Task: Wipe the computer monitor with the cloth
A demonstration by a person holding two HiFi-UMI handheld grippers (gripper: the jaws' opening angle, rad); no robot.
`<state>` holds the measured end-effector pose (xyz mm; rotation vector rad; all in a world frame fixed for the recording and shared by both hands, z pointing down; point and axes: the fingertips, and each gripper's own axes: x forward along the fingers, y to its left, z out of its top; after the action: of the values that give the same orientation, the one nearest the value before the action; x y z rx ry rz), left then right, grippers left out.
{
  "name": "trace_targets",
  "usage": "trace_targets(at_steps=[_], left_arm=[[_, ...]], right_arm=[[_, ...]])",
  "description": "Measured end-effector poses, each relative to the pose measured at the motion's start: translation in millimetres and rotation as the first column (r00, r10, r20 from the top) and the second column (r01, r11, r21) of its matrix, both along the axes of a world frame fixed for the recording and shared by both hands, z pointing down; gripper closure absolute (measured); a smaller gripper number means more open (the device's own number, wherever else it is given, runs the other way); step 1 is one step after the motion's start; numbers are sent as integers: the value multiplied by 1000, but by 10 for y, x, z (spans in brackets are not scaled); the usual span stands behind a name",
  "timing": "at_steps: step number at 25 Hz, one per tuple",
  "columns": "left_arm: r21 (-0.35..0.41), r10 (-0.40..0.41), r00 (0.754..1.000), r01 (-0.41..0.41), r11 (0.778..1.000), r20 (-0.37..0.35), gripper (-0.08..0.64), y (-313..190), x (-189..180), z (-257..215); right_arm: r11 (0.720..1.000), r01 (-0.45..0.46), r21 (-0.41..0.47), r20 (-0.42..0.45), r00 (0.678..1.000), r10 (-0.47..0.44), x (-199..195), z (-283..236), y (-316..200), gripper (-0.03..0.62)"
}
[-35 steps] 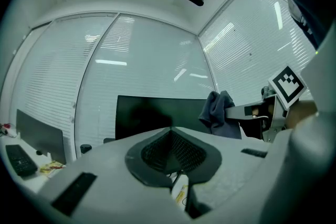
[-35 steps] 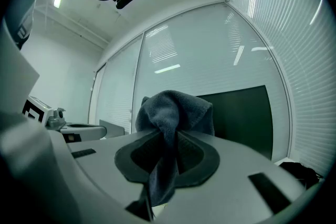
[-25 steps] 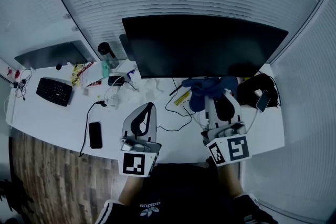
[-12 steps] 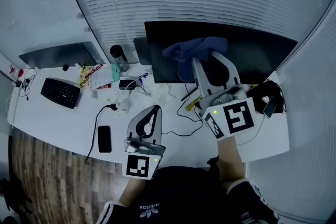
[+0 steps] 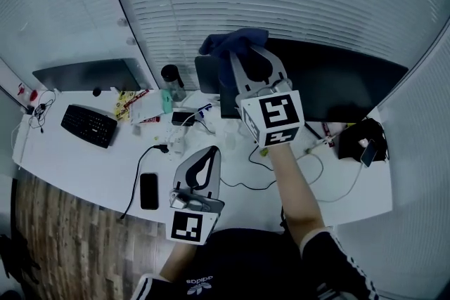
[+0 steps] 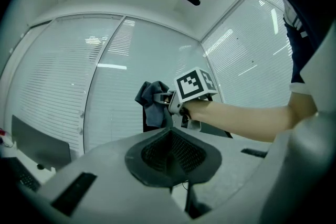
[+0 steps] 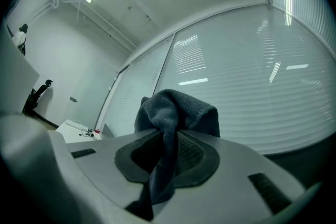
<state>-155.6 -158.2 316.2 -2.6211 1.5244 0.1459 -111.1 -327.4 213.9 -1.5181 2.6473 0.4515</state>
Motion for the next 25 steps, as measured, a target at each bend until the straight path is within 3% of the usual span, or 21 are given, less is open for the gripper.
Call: trace_targets(at_steps=[14, 25], left_arm=[[-10, -14, 1000, 14, 1000, -8, 555, -62, -171, 66], [-7, -4, 1000, 3, 1000, -13, 555, -126, -128, 86]], right_arm=[[1000, -29, 2, -57, 998, 29, -205, 160, -277, 544], [997, -78, 29, -57, 995, 79, 70, 136, -238, 544]])
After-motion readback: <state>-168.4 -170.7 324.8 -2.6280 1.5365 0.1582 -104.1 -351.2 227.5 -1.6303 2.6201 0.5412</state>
